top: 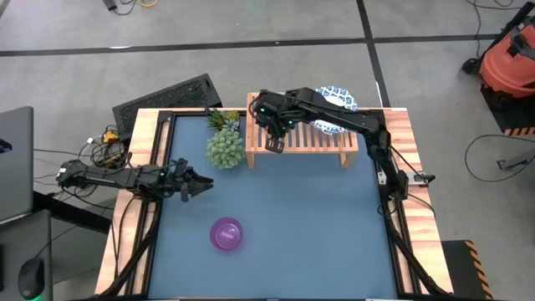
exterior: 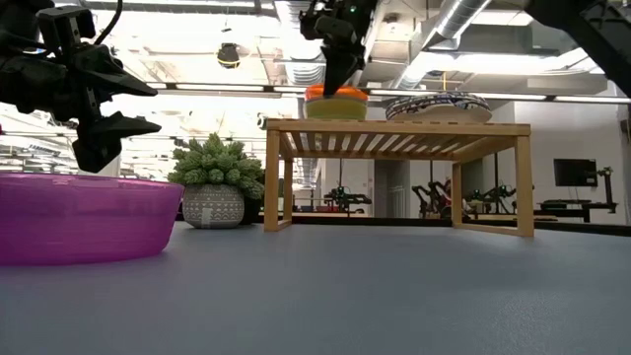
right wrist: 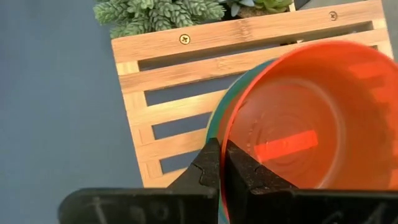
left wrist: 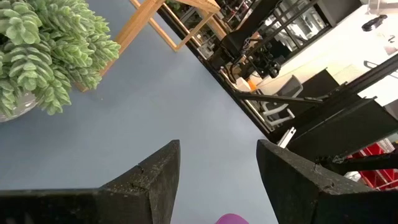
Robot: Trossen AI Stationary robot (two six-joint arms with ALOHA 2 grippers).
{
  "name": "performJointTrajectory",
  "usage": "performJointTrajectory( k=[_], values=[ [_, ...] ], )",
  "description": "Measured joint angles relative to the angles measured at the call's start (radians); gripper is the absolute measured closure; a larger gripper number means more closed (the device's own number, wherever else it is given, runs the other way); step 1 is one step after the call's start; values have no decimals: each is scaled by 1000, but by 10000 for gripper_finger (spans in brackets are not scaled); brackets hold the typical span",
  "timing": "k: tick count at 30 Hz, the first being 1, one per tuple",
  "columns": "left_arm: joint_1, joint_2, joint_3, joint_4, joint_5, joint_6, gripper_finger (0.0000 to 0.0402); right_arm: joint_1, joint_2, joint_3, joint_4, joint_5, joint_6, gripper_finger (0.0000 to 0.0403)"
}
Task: Place and stack bowls onto a shelf
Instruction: Stack the orange bowl on top of the blue bowl on the shelf, then stack the violet bowl on top of the orange bowl on the shelf
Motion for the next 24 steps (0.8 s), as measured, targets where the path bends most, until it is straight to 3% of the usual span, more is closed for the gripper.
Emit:
performJointTrajectory(
  k=[11,20,24],
  values=[
    [0,0,0,0,0,-15,205,-3,-1,3,0,23,-3,291],
    [0,0,0,0,-1,-15,205,1,-30,6,2,72,2,197],
    [0,0,0,0,-1,-15,205,14,-48,5,16,72,22,177]
  ],
)
